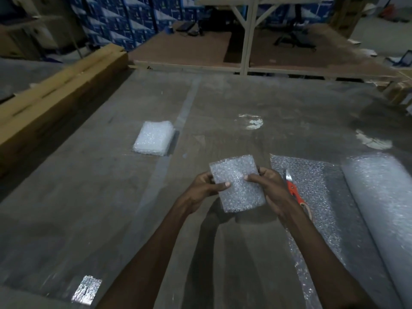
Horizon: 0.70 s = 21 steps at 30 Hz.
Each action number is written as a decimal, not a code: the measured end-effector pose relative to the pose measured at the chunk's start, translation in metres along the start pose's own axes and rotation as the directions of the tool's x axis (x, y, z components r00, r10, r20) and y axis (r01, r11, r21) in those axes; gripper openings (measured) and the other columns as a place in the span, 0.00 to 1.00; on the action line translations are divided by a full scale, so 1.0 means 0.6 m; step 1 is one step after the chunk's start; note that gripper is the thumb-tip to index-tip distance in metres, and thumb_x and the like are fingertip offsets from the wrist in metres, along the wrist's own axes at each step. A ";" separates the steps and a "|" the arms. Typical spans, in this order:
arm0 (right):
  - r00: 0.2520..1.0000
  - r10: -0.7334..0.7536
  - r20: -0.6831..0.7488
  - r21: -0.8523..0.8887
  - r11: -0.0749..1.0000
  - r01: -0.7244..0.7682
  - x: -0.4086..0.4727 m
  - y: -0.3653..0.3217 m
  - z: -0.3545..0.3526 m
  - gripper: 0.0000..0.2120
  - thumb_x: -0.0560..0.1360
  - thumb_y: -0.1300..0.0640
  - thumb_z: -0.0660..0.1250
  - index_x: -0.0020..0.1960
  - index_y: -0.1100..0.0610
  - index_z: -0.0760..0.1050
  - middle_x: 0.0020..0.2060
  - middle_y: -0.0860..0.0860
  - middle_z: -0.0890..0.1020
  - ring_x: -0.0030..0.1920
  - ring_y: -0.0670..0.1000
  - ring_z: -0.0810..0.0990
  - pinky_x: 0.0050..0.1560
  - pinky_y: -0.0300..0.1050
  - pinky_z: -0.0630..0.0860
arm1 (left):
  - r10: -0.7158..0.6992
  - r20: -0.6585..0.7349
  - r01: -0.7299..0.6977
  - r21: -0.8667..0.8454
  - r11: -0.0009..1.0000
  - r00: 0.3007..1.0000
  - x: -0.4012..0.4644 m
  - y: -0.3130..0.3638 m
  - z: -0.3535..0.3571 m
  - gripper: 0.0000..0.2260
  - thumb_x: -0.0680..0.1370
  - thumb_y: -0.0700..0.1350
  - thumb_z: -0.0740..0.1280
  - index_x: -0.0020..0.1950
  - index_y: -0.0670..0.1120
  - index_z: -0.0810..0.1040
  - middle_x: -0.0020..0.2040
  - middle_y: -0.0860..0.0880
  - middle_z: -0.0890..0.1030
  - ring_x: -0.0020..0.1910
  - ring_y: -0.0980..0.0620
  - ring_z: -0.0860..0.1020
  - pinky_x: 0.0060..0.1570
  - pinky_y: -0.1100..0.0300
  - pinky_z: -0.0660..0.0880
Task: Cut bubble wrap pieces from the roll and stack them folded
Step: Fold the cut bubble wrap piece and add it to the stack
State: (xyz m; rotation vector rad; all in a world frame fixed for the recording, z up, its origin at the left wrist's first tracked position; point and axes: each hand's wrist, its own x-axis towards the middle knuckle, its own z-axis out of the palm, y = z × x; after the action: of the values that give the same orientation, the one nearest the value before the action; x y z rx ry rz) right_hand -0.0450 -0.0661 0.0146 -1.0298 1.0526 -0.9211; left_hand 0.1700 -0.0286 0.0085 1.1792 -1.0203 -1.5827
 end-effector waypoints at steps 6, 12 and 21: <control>0.996 0.036 -0.085 0.034 0.999 -0.033 0.003 0.013 0.025 0.14 0.73 0.66 0.74 0.58 0.64 0.80 0.51 0.60 0.87 0.52 0.61 0.86 0.51 0.56 0.82 | 0.006 -0.190 -0.004 0.010 1.000 0.982 0.008 -0.003 -0.021 0.16 0.71 0.36 0.77 0.57 0.36 0.82 0.51 0.43 0.86 0.46 0.48 0.85 0.39 0.59 0.80; 0.991 0.054 -0.122 -0.015 0.998 -0.056 0.041 0.012 0.111 0.09 0.74 0.66 0.74 0.54 0.63 0.81 0.45 0.57 0.88 0.41 0.53 0.87 0.37 0.43 0.81 | 0.017 -0.280 0.000 0.059 0.998 0.960 0.031 0.010 -0.120 0.14 0.69 0.39 0.79 0.51 0.34 0.83 0.45 0.41 0.86 0.41 0.46 0.84 0.39 0.57 0.81; 0.990 0.091 -0.106 -0.076 0.992 -0.099 0.177 -0.007 0.290 0.06 0.75 0.66 0.73 0.49 0.58 0.82 0.43 0.53 0.88 0.42 0.51 0.86 0.42 0.44 0.80 | 0.076 -0.377 -0.052 0.073 0.996 0.923 0.084 0.091 -0.341 0.08 0.68 0.36 0.80 0.38 0.41 0.82 0.33 0.50 0.84 0.32 0.55 0.81 0.32 0.62 0.77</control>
State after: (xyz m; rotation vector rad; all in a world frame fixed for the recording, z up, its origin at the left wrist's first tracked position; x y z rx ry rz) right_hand 0.1484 -0.1305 0.0222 -0.9991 1.2235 -0.8668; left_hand 0.3706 -0.1127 0.0052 1.4142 -0.8456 -1.2139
